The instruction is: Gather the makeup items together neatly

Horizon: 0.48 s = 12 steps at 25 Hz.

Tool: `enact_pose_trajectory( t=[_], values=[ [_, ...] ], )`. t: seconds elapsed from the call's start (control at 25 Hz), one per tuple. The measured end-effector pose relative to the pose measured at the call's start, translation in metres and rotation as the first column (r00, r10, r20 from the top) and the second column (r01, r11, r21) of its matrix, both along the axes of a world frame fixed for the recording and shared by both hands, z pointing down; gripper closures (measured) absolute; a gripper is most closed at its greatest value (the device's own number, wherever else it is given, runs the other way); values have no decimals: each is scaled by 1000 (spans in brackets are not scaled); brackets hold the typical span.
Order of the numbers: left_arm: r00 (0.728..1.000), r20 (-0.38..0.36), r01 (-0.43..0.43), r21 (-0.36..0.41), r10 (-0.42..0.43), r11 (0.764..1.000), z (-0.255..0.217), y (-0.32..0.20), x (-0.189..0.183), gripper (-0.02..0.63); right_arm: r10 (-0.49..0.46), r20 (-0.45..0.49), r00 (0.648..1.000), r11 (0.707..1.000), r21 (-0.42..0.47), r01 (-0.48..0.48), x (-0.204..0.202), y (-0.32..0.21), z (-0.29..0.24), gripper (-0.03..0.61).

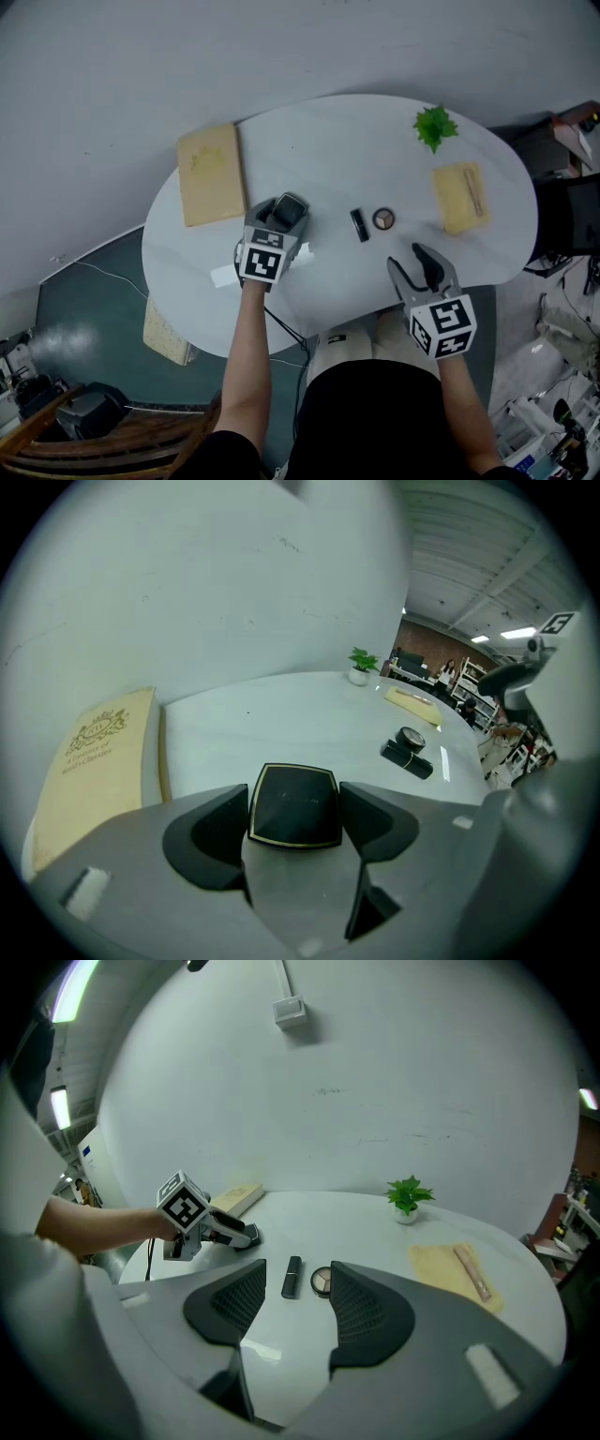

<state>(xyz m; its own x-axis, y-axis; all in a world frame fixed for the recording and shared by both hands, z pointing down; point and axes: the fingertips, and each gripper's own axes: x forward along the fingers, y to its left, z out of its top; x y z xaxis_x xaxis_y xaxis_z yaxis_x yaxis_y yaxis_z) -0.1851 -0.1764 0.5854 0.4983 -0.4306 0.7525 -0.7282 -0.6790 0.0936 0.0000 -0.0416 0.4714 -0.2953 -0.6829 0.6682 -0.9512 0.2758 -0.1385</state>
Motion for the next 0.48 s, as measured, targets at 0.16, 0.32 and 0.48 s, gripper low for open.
enact_pose_trajectory(
  t=[0.16, 0.32, 0.48],
  values=[
    [999, 3, 32, -3, -32, 999, -4, 3, 3, 311, -22, 5, 1000, 1000, 6, 22, 4, -2, -2, 359],
    [997, 8, 81, -11, -81, 997, -7, 10, 7, 311, -45, 13, 999, 999, 16, 45, 11, -4, -4, 359],
    [990, 0, 141, -22, -141, 990, -12, 20, 12, 311, -77, 26, 997, 997, 29, 77, 16, -7, -8, 359]
  ],
)
